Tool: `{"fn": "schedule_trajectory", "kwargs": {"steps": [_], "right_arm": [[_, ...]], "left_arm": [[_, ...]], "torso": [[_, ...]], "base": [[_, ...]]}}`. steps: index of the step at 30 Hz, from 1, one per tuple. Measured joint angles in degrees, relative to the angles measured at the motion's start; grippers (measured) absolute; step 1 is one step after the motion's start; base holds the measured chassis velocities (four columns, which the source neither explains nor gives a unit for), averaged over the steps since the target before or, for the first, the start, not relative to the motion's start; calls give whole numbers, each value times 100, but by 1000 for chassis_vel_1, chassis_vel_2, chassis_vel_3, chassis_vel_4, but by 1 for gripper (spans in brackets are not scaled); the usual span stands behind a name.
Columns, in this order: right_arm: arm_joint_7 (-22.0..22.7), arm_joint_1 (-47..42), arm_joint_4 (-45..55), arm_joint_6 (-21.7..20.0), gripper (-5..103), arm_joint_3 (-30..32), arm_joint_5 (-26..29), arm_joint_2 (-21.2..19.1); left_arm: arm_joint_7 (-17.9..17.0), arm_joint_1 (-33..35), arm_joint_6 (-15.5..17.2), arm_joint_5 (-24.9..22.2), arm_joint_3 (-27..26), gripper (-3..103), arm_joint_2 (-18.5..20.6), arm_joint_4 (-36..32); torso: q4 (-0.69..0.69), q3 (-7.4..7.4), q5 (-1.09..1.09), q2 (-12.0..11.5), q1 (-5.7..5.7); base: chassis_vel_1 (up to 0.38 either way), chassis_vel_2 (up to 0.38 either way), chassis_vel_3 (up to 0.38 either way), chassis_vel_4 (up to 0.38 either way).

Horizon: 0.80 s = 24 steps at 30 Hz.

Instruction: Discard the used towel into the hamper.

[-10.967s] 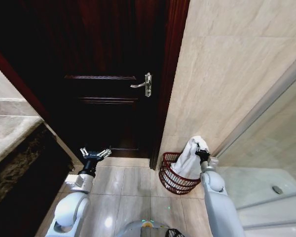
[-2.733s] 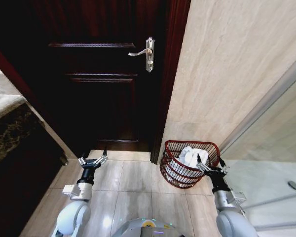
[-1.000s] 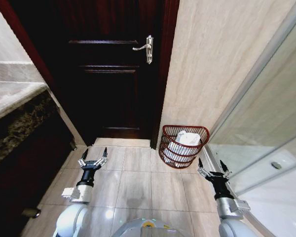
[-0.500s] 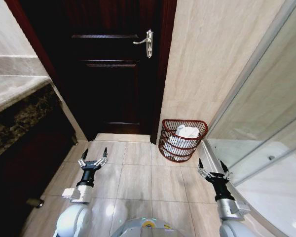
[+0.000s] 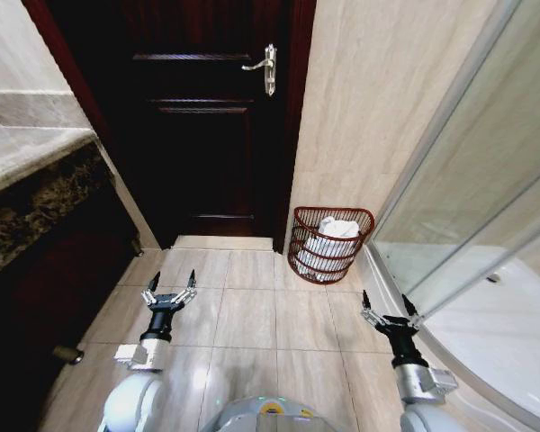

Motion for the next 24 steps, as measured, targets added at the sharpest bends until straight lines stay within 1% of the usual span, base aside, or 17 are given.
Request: {"fn": "schedule_trajectory", "kwargs": {"steps": [2,6,14,16,21,24], "right_arm": [[0,-1,4,1,100,0,-3,2],[1,-10,24,3,100,0,-7,5],[7,-33,23,32,100,1,-7,-4],[9,-35,7,50,100,2,-7,-4],[58,-30,-31,121,100,-7,-8,18],[115,-22,-48,139,100,-8,-6,34]], "left_arm": [[0,1,-5,-2,-3,100,0,1],[0,11,-21,-10,-8,100,0,2],[-5,10,-37,-20,-13,100,-14,8],[-8,12,-40,-26,-18,100,-14,8],[-13,4,-62,-25,-19,100,-14,41],[-21,-16,-69,89,-26,100,-27,81]], "torso": [[0,-16,-1,-20,-4],[0,-104,-2,-140,-35],[0,-203,-1,-277,-75],[0,-263,-2,-353,-89],[0,-322,-2,-428,-108],[0,-350,-1,-456,-108]], "base": [[69,-90,-58,48],[71,-75,-88,62],[77,-90,-101,74],[73,-111,-89,63],[55,-84,-67,61],[11,-12,-15,18]]}}
